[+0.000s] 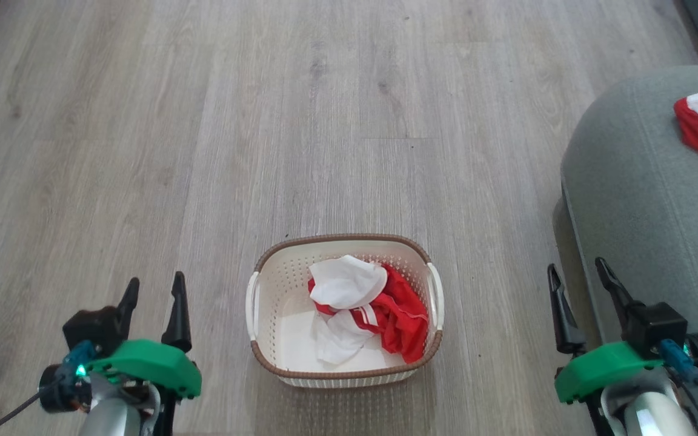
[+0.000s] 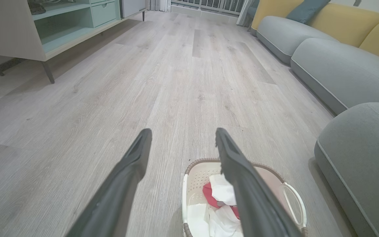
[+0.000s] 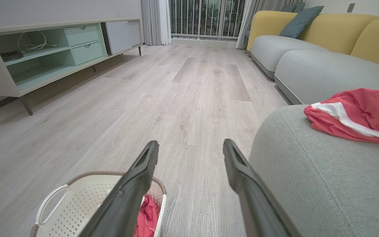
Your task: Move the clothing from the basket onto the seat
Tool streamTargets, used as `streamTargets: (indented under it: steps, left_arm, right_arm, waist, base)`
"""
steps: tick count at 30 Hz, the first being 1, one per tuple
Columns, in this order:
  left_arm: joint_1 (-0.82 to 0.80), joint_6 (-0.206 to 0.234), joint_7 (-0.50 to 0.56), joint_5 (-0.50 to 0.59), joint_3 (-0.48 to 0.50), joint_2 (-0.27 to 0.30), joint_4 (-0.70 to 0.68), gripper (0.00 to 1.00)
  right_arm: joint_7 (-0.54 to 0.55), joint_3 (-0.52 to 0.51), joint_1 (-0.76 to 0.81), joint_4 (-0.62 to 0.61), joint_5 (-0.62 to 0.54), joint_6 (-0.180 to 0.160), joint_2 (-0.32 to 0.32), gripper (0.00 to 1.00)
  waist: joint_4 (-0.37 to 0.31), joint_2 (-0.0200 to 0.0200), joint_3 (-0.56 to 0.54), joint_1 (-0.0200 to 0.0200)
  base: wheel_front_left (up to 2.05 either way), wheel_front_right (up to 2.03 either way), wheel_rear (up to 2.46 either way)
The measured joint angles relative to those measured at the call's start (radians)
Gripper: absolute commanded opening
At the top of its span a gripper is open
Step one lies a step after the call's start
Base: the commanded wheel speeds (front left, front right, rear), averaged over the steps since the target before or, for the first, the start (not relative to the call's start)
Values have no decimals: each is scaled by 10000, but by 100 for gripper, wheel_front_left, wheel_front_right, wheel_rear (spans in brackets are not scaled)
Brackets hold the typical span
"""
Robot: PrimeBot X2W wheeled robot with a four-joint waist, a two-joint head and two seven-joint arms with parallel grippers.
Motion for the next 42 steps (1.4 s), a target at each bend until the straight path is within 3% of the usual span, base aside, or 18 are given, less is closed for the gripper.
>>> streamTargets:
  steps: [42]
  left_arm:
    - [1, -261, 0, 339, 384, -209, -52, 100]
  right_arm:
    - [0, 33, 1, -21, 4, 0, 4, 100]
  waist:
    - [-176, -1, 122, 1]
  base:
    - [0, 0, 0]
